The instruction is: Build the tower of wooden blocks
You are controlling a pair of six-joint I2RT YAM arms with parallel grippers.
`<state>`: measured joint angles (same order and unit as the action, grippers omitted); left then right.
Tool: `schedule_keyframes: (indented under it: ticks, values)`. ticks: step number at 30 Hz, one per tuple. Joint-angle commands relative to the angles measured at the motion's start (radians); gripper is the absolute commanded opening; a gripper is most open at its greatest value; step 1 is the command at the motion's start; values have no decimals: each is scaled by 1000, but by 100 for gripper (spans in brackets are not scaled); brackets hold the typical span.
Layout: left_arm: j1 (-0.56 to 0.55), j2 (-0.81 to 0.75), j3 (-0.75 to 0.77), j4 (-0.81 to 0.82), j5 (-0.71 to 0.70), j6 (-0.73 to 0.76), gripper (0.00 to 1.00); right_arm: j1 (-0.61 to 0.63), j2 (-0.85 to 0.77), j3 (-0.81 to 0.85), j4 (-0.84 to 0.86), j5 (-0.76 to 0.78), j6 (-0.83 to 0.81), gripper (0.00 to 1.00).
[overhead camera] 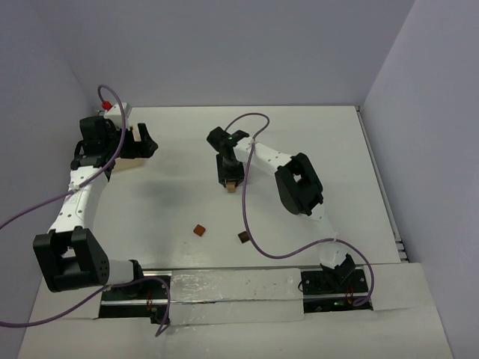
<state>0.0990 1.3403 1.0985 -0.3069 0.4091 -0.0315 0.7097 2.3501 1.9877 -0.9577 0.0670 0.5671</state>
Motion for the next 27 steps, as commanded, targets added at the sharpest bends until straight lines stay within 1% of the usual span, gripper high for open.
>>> schedule_keyframes:
  ticks: [1,7,15,19,25,27]
  values:
    - [-2,3,37,17,23,5,99,8,15,27,-6,30,31,51]
    - [-2,5,37,18,23,5,99,10,20,25,-10,31,43,46]
    - [-2,14,43,16,25,5,99,10,26,17,-9,22,50,44]
    - [-2,16,46,16,25,7,99,9,26,16,-8,14,50,38]
    - [-2,20,49,18,28,5,99,9,25,11,-6,4,49,36]
    - [-2,20,49,18,28,5,99,10,26,11,-4,-1,50,34]
